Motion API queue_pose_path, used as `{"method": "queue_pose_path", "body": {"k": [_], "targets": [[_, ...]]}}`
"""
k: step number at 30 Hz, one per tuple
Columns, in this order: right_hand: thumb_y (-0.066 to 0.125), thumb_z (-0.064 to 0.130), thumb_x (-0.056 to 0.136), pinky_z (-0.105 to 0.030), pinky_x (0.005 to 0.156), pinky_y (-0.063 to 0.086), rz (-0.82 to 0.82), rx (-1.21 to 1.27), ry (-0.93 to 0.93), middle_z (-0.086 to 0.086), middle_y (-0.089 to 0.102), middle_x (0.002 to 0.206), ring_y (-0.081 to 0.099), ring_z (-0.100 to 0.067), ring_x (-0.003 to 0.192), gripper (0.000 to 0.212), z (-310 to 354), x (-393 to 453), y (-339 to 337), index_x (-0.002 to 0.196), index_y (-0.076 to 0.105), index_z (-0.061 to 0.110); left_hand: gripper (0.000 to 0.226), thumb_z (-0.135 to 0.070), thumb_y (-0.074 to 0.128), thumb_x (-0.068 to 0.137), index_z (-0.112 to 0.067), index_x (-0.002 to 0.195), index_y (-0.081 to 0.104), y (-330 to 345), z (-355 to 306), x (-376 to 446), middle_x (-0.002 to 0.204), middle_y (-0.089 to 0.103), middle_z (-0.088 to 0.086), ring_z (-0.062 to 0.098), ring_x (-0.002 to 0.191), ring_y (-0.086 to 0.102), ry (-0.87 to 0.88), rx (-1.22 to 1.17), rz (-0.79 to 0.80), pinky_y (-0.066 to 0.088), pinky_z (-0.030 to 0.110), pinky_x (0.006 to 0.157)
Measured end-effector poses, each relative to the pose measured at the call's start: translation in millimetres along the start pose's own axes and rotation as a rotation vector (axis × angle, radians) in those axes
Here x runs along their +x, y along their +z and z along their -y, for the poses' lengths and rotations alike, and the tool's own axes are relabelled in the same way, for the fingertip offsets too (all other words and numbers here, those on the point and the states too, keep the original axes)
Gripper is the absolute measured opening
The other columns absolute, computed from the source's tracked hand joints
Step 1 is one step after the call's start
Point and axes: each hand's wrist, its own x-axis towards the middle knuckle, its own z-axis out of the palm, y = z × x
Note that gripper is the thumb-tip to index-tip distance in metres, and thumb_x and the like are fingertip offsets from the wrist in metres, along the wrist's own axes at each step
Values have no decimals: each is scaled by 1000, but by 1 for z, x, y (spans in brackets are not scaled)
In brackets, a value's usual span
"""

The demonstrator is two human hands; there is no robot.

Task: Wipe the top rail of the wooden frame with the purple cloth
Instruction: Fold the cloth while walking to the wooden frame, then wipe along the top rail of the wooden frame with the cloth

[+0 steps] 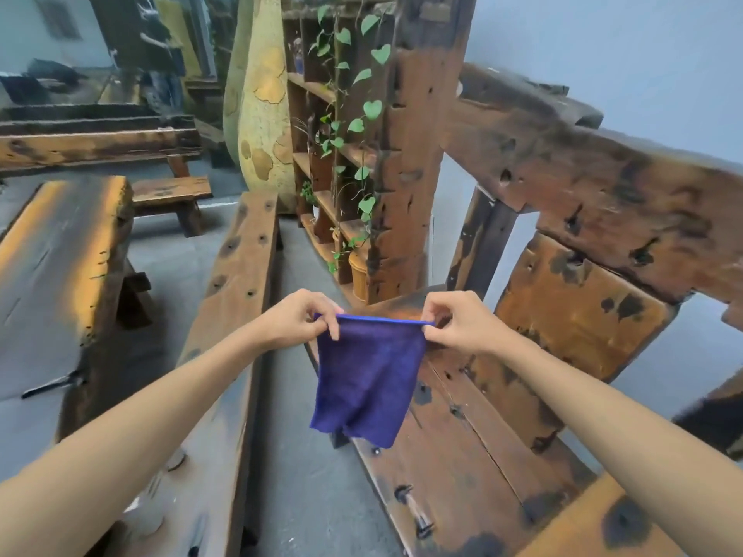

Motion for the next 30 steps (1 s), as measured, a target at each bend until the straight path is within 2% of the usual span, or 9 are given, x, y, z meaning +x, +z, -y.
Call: {"method": "queue_pose_path", "body": {"k": [2, 5, 8, 11, 13, 16, 21, 25, 30], "targets": [[68, 16, 71, -22, 63, 51, -31, -2, 23, 13, 67, 72, 62, -9, 68, 19, -13, 30, -6, 67, 57, 31, 53, 3, 51, 83, -41, 78, 80, -9, 14, 36, 109, 74, -11, 12, 92, 70, -4, 115, 85, 52, 25, 82], [70, 15, 71, -14, 61, 44, -44, -23, 39, 14, 67, 72, 61, -6, 67, 17, -31, 69, -15, 68, 58, 26, 41, -2, 52, 84, -27, 93, 84, -22, 31, 86, 88, 77, -11, 12, 77, 68, -19, 188, 132, 53, 24, 80], [70, 17, 71, -19, 63, 51, -118, -31, 93, 11, 68, 69, 65, -8, 70, 17, -48, 112, -31, 67, 58, 28, 40, -1, 53, 82, -25, 90, 85, -39, 47, 143, 74, 69, -25, 8, 68, 63, 11, 166, 65, 45, 11, 68], [69, 16, 73, -11, 63, 44, -206, -50, 109, 12, 67, 68, 64, -5, 70, 21, -64, 146, -46, 67, 57, 31, 38, -3, 55, 78, -26, 85, 85, -53, 66, 196, 74, 74, -16, 9, 62, 61, 57, 74, -29, 43, 11, 59], [71, 13, 75, -10, 62, 42, -271, -58, 147, 11, 67, 68, 63, -5, 67, 20, -76, 173, -56, 69, 59, 28, 28, -11, 62, 79, -25, 86, 85, -66, 79, 235, 79, 77, -13, 4, 65, 64, 97, -12, -49, 46, 13, 63], [72, 11, 76, -14, 59, 45, -373, -53, 209, 5, 69, 69, 62, -7, 60, 16, -89, 210, -74, 72, 61, 22, 11, -24, 74, 83, -24, 86, 85, -90, 90, 291, 83, 78, -20, -1, 79, 72, 168, -96, -48, 53, 18, 73], [66, 4, 80, -21, 52, 49, -491, -51, 275, 3, 71, 67, 71, -13, 52, 16, -99, 264, -107, 76, 57, 17, 8, -28, 79, 85, -25, 89, 85, -132, 98, 392, 85, 78, -21, -3, 86, 72, 257, -94, -12, 57, 29, 80], [64, 7, 85, -32, 58, 54, -625, -29, 327, -6, 74, 81, 76, -13, 62, 24, -104, 293, -135, 74, 49, 21, 9, -29, 80, 84, -27, 92, 84, -162, 87, 463, 86, 76, -26, -10, 87, 70, 392, -79, -4, 56, 20, 82], [62, 3, 90, -33, 56, 59, -807, -5, 317, -16, 72, 81, 78, -18, 70, 43, -117, 329, -179, 67, 45, 35, 10, -30, 84, 78, -35, 87, 83, -194, 58, 545, 80, 74, -30, -13, 86, 69, 547, -106, -44, 52, 14, 77]]}}
